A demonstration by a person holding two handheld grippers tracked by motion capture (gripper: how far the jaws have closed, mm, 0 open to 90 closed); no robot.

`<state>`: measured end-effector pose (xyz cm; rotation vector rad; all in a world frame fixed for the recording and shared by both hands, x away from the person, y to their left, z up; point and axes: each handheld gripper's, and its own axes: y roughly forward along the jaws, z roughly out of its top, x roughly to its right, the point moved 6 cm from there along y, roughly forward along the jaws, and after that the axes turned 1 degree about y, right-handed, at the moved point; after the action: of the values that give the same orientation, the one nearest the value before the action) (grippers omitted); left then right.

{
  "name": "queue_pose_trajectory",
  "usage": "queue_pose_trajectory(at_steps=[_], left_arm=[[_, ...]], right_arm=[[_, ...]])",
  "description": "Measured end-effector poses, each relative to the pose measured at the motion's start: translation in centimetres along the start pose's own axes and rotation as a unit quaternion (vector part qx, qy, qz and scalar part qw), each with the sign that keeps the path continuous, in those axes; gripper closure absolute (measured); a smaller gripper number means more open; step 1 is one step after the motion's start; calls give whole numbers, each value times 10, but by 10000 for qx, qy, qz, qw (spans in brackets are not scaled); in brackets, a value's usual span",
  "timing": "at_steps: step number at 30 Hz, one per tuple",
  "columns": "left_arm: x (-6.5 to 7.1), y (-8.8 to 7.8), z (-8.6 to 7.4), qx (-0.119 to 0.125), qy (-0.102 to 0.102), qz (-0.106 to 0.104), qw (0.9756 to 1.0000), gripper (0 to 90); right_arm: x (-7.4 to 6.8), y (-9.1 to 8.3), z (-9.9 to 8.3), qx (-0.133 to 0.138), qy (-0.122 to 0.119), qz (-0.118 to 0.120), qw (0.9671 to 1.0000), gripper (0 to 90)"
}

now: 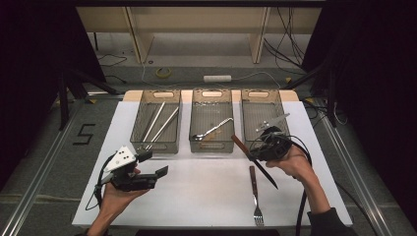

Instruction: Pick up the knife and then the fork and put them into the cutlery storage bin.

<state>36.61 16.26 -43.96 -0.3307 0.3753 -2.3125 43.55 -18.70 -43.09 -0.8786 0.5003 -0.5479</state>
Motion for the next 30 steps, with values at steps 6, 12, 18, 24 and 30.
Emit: queue_pose_trajectory(at_steps=[6,12,18,24,30], left_arm=[[-1,-2,0,36,-11,20,10000,193],[-3,-5,0,70,-1,32,10000,191],[-4,-6,0,90,-19,39,10000,190],[-4,-7,0,111,-56,28,9999,189],[-5,-8,0,121,-59,32,9999,190]], right_arm=[[10,-2,15,159,68,-15,9999,773],[17,-5,31,312,137,-31,9994,773],[24,-11,47,444,184,-96,9988,773],[30,-13,59,532,182,-81,9984,773],[39,-17,67,683,322,-93,9971,773]])
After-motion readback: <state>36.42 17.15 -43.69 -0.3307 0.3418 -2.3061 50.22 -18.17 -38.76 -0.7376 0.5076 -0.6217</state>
